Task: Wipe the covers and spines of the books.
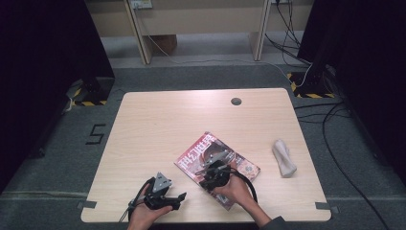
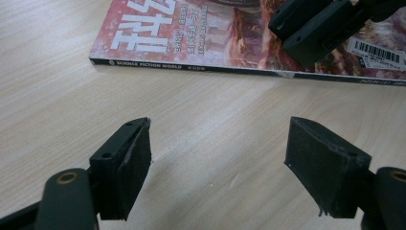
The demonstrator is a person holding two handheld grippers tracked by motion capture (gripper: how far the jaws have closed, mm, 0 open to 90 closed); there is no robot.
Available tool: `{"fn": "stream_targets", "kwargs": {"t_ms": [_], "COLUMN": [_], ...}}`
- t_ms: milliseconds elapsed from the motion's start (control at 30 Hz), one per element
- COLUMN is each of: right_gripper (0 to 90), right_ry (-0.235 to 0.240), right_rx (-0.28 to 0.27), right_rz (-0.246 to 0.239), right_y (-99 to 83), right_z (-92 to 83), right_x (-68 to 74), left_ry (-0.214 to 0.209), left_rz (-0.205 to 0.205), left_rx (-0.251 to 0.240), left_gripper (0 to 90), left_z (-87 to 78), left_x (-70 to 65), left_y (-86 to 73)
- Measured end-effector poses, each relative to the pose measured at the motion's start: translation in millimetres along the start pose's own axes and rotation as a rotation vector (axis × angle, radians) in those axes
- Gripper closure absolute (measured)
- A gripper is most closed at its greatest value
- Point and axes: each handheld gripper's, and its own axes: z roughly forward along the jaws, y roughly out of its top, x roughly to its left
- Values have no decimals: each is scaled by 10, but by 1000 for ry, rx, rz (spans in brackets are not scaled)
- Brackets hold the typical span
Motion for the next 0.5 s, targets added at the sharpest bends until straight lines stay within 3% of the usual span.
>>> {"fn": "stream_targets", "kwargs": {"t_ms": [167,233,267,367,500], "right_gripper": [605,588,576,549,501], "right_ry": [-4,-31,-45,-64,-119], "right_rx": [-46,-57,-74,-95,-122], "right_rz": [20,44,27,58,64], "right_y": [-46,-61,-69,-96,-140], "right_z": [-97,-160,-196,-270,-349], "right_x": [-96,-123,-169,-241,-358], "left_ry": [-7,-8,-8,-9,-13], "left_rz": [8,8,9,9,10], "left_rx": [-7,-8,-8,-11,-7], "left_gripper": [236,236,236,236,236], "left_z": [0,0,-1,3,28], "left_x": [-25,-30,-31,-34,-51], "left_y": [5,7,8,11,19]}}
